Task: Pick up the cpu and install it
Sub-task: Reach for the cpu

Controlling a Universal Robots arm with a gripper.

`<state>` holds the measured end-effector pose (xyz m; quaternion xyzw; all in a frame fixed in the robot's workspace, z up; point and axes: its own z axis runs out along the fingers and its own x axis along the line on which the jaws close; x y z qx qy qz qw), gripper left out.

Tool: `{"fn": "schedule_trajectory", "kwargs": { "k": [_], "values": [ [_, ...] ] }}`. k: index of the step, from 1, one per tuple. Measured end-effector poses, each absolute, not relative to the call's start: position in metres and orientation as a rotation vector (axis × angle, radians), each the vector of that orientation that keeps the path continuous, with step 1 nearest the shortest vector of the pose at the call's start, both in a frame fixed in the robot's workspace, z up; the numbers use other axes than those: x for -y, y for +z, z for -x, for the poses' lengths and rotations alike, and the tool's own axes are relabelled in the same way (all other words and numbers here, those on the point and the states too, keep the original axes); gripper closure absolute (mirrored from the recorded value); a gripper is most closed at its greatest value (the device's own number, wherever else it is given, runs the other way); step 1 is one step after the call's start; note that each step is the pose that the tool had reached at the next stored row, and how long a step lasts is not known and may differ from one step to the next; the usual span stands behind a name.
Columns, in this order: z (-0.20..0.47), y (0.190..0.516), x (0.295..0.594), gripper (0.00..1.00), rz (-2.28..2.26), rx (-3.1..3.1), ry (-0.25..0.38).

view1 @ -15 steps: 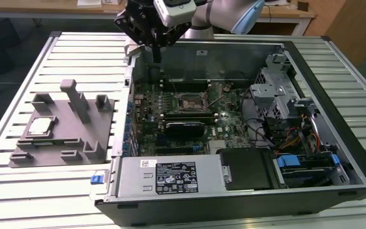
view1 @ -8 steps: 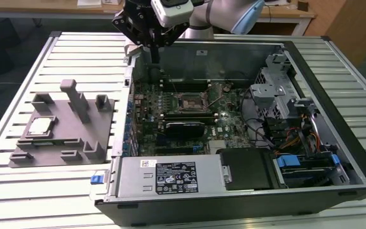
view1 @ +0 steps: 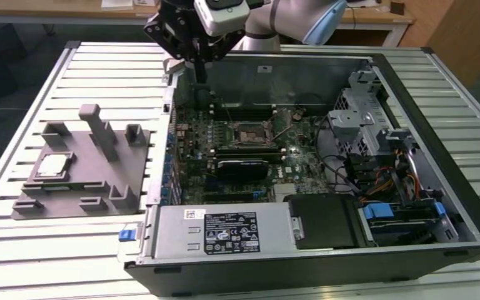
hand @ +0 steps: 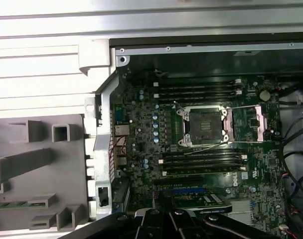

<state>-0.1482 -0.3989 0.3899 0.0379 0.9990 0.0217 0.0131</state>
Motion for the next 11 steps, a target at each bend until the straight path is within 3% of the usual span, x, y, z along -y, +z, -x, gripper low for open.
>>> {"fn": "schedule_trajectory", "kwargs": {
  "k": [11],
  "values": [
    [0.1540,0.3891,0.3989,0.89,-0.118,-3.113,0.068]
  ]
}}
